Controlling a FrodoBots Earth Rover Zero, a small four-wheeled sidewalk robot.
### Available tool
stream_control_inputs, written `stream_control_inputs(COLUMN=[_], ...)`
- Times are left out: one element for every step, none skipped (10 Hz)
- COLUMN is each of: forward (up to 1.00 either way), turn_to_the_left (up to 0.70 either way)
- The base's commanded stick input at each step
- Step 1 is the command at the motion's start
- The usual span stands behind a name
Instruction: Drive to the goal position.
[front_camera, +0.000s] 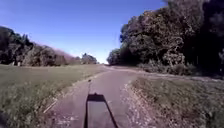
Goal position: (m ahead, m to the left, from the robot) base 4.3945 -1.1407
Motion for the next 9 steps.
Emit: stream_control_inputs(forward=[0.5,0.5,0.5,0.5,0.5,0.5,0.5,0.5,0.5], turn_to_the_left=[0.26,0.04,0.01,0.0,0.0,0.0,0.0,0.0,0.0])
